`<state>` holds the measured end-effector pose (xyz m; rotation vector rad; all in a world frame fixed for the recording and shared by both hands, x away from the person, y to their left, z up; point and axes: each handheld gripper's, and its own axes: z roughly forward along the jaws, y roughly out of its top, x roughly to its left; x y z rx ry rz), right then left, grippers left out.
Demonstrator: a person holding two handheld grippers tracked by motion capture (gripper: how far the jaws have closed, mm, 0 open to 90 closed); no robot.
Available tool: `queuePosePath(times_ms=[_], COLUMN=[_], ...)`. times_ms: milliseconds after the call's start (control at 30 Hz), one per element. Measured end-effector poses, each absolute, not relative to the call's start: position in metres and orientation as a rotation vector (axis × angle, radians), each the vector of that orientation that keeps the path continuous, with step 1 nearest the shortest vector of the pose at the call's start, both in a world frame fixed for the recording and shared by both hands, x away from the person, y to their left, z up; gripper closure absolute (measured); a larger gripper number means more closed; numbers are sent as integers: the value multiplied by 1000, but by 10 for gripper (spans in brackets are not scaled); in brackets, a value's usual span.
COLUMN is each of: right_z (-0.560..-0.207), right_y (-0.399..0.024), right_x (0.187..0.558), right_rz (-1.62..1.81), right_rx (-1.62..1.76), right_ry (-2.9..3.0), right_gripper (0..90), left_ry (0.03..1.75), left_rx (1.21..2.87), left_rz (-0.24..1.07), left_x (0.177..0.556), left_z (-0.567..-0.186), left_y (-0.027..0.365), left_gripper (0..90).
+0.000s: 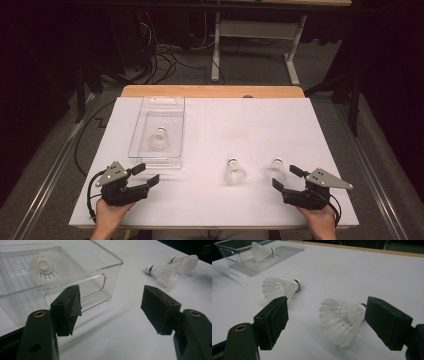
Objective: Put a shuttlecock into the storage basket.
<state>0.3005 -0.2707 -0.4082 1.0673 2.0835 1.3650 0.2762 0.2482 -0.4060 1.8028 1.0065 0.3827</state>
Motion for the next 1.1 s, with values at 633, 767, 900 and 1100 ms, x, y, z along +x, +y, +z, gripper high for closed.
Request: queuePosePath(times_ms=[633,767,900,1100], right_z=[-399,-399,-399,-398], right_y=[-247,-243,-239,-232], right_x=[302,304,305,307], right_rz=[1359,1370,1377,1365], right_rx=[1026,1025,1023,1022], right_ry=[2157,2159,2166,2194], right_gripper=[216,216,217,221], left_ry=[974,974,972,974], left_rx=[1828,1827,1828,1828], left_rz=[369,366,366,366], left_x=[279,280,280,280], left_z=[-406,-406,-406,-406], left_y=[241,242,241,242], left_gripper=[330,329,329,330])
